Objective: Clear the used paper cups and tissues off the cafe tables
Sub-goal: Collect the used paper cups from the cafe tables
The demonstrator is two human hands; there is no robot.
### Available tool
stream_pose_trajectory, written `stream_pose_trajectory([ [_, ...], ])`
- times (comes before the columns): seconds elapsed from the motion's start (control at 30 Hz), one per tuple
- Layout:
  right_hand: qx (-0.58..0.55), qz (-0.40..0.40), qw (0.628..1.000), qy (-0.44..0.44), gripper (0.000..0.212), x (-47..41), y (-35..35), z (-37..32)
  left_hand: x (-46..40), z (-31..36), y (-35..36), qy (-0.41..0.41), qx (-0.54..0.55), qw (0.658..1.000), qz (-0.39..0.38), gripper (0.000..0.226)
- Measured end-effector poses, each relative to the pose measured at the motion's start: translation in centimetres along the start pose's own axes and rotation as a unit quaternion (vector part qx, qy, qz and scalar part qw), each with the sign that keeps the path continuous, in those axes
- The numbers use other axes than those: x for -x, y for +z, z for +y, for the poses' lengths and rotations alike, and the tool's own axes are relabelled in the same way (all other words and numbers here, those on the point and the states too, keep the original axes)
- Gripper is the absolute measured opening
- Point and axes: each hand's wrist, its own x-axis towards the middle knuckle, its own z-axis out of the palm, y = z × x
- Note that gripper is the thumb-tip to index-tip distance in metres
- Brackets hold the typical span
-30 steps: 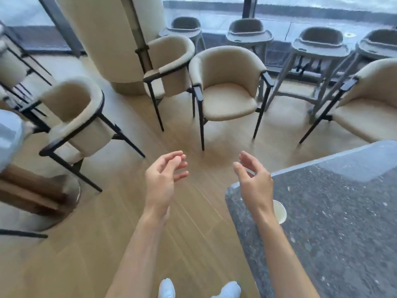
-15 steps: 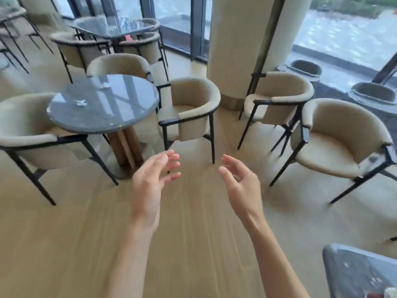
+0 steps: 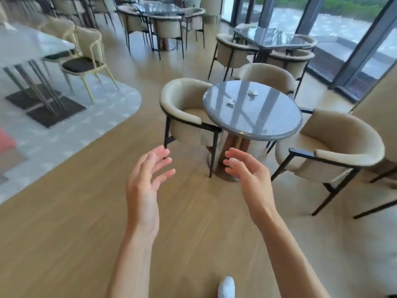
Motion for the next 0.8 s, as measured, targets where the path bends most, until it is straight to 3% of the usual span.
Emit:
stream_pose_trajectory([
  [0.33,-0.107,-0.135,0.985,0.010,0.023,-10.8,17.5,-1.2,-12.4,2.1,-9.0,0.049,-0.030,0.990,0.131,0.028],
  [0.57,-0.150,-0.177,0.972,0.018,0.023,-22.7,29.1,-4.2,-28.1,6.4,-10.9,0.086,-0.062,0.985,0.134,0.035],
  [0.8,-0.116,-0.234,0.965,-0.019,0.024,-32.0,40.6,-9.1,-40.1,11.1,-15.2,0.145,-0.052,0.973,0.171,0.031],
])
